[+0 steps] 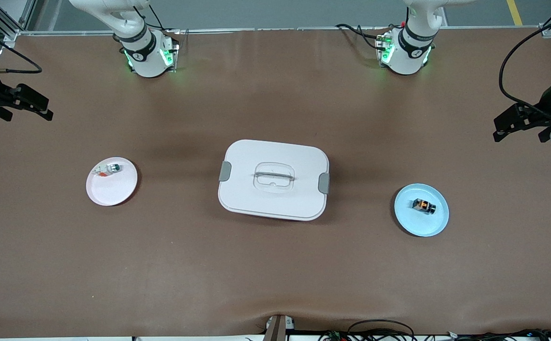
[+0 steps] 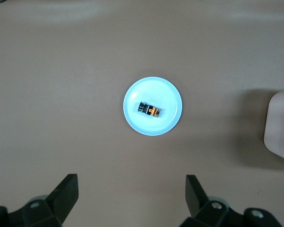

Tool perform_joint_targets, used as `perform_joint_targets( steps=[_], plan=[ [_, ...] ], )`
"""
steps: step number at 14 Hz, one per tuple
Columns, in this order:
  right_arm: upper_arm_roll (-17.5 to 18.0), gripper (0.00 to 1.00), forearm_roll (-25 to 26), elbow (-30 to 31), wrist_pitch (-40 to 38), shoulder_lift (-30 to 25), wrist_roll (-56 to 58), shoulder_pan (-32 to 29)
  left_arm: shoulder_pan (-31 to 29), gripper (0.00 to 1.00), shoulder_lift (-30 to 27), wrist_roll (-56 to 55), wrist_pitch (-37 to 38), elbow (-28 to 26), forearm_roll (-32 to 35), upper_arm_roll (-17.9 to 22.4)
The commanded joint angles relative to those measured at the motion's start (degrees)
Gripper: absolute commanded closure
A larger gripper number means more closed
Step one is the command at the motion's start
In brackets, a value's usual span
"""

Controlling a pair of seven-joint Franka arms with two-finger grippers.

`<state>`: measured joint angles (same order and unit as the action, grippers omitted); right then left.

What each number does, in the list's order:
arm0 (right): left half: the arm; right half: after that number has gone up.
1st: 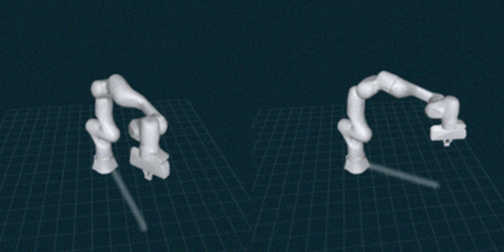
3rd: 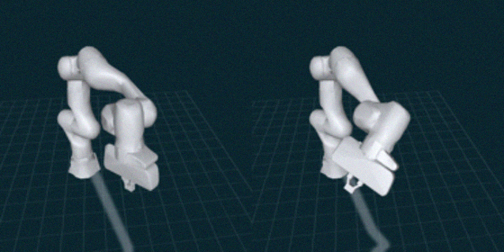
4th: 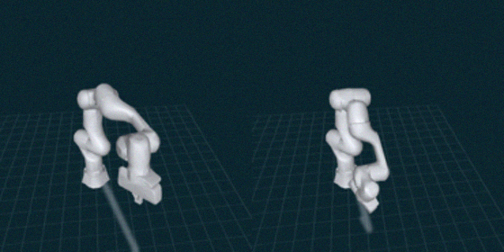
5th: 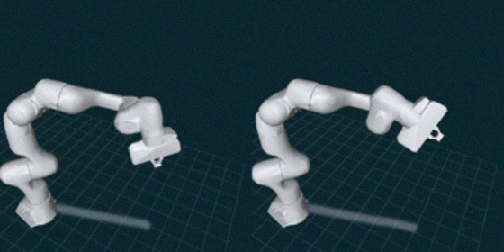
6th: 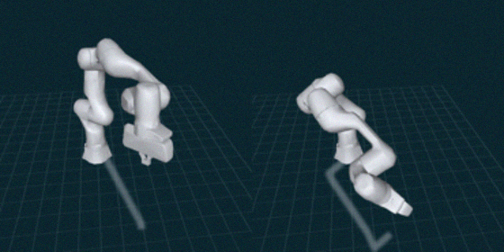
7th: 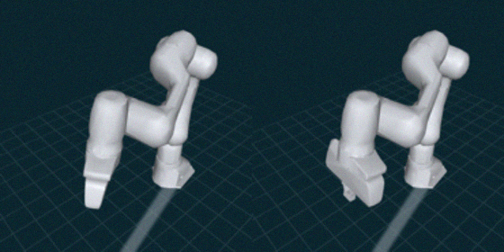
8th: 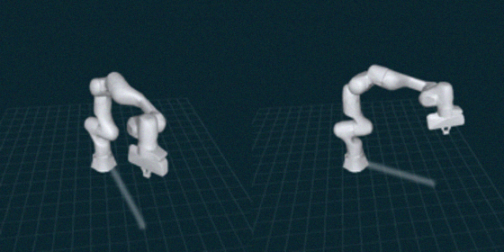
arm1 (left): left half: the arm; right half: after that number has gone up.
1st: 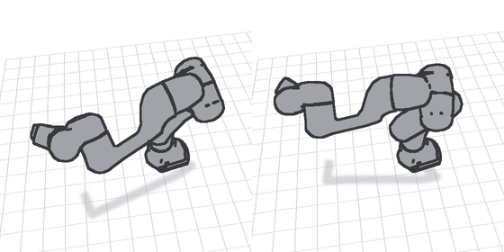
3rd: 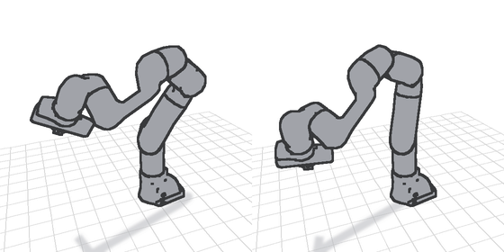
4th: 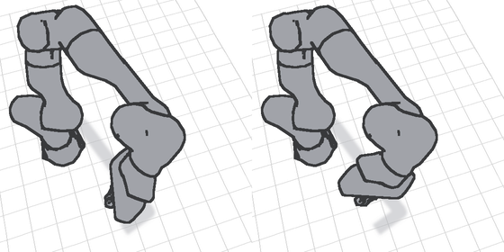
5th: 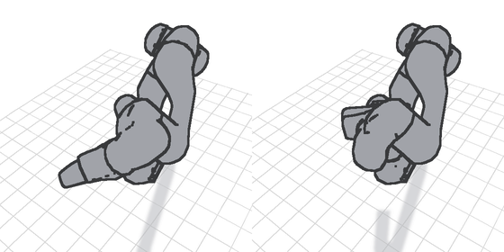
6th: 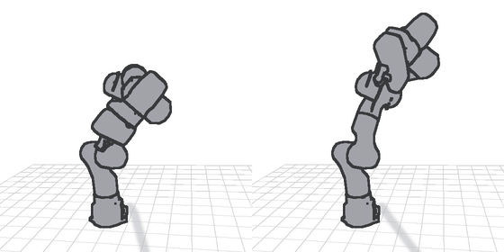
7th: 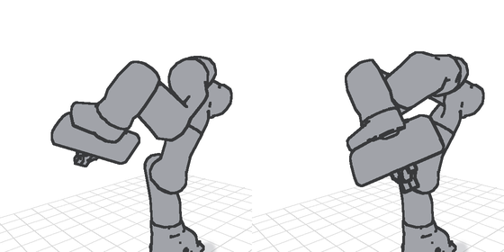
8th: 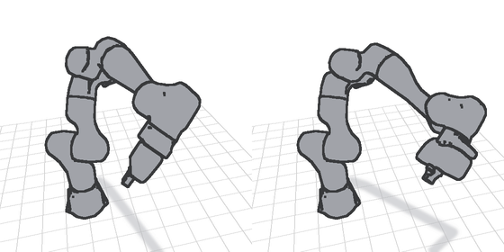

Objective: Transfer orange switch to right arm and place
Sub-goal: 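Move the left gripper toward the orange switch on the blue plate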

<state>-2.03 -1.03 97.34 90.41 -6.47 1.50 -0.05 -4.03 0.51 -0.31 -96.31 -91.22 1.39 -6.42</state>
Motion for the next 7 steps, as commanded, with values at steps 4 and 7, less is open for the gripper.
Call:
perform_joint_targets(
  steps=[4,7],
  plan=[
    [0.27,0.0,0.24,0.57,-0.58,-0.92,1.05,-0.65,-0.27,0.0,6.42,0.48,0.08,1.04,-1.12,-0.08],
    [0.19,0.0,0.24,0.57,-0.67,-0.83,1.05,-0.74,-0.27,0.0,9.76,1.19,-2.56,0.96,-1.04,-0.08]
  ],
)
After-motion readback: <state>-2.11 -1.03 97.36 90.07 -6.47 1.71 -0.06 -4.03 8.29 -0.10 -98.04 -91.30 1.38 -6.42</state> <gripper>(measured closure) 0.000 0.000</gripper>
